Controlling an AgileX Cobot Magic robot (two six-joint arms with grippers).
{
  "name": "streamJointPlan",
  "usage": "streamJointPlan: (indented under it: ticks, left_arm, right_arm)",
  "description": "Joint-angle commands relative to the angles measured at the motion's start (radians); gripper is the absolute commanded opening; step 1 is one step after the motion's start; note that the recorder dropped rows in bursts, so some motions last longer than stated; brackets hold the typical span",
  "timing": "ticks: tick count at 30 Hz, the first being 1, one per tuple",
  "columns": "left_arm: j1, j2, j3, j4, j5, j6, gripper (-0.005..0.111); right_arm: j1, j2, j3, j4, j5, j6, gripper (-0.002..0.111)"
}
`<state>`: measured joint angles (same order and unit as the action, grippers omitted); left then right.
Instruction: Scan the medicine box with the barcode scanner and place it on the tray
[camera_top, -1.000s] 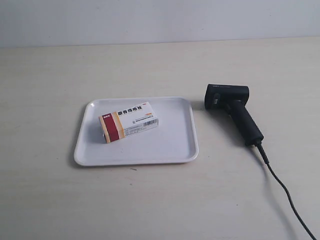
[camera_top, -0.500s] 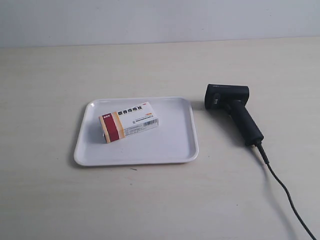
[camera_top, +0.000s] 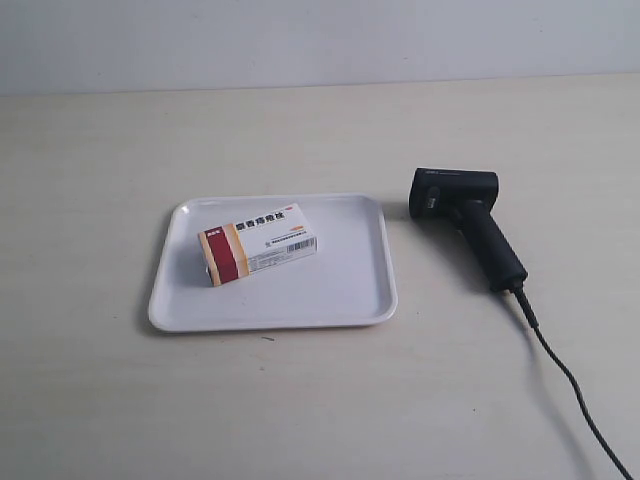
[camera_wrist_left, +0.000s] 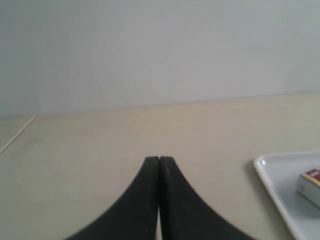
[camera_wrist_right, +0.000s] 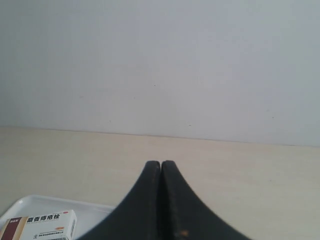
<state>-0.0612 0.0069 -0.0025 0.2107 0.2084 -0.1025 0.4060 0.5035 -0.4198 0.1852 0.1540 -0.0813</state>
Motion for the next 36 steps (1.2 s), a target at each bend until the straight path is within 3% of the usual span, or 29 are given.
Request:
streamJointPlan:
  ticks: [1, 36]
  left_arm:
    - [0.003, -0.007, 0.002, -0.095, 0.054, 0.09, 0.002]
    - [0.003, -0.007, 0.002, -0.093, 0.054, 0.094, 0.002]
  right_arm:
    - [0.001, -0.002, 0.004, -0.002, -0.007, 0.002, 0.0]
    - [0.001, -0.002, 0.004, -0.002, -0.009, 0.002, 0.0]
